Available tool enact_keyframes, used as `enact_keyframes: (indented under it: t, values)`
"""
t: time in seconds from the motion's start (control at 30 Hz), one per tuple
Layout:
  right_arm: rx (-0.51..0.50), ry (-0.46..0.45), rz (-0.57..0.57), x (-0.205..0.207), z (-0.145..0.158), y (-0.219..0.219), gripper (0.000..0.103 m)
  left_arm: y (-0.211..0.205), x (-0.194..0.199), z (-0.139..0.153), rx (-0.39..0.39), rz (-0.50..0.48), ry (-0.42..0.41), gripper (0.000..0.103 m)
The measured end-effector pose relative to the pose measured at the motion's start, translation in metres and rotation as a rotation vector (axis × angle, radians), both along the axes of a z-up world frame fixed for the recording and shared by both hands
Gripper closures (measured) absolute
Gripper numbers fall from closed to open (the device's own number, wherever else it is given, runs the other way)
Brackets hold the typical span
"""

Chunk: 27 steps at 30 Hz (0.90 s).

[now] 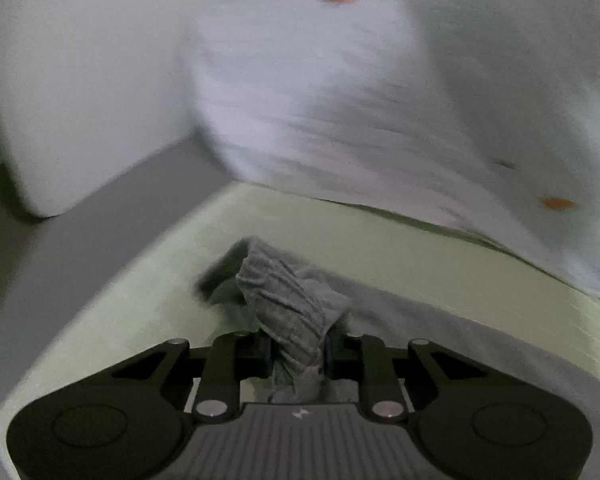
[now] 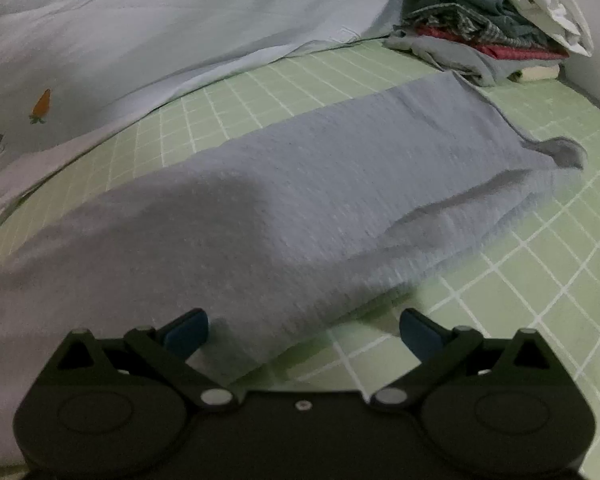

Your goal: Fold clothes

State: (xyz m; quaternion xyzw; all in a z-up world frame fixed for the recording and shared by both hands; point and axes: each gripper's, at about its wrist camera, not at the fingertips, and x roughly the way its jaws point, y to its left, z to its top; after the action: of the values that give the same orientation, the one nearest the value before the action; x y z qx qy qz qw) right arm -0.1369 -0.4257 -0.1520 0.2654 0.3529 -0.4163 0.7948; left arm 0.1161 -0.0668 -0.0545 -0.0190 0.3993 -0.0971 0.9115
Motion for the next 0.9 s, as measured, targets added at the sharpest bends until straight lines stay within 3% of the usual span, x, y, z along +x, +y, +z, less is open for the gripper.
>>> enact_keyframes:
  t: [0.23,0.33,0.43,0.5,0.73,0.8,0.9]
  values:
    - [-0.005,-0.008,-0.021,-0.008,-0.003,0.005,0.0,-0.091,-0.044,-0.014,-0.011,-0.385,0.041,0.08]
    - [-0.006,-0.005,-0.029,-0.012,-0.003,0.006,0.0,-0.115,-0.056,-0.033,0.047,-0.502,0.103,0.071]
    - [-0.007,-0.002,-0.034,-0.014,-0.003,0.007,0.0,-0.118,-0.062,-0.041,0.078,-0.545,0.131,0.046]
    - [-0.01,0.002,-0.039,-0.014,-0.002,0.008,0.0,-0.108,-0.061,-0.04,0.055,-0.546,0.132,0.027]
    - [-0.095,0.022,0.018,0.006,0.014,0.02,0.0,-0.066,-0.047,-0.027,0.002,-0.404,0.092,0.019]
    - [-0.12,0.008,0.068,0.02,0.022,0.026,0.0,-0.052,-0.042,-0.029,0.004,-0.335,0.096,0.019]
    - [-0.125,-0.033,0.165,0.046,0.031,0.037,0.0,-0.04,-0.03,-0.044,0.07,-0.261,0.132,0.019]
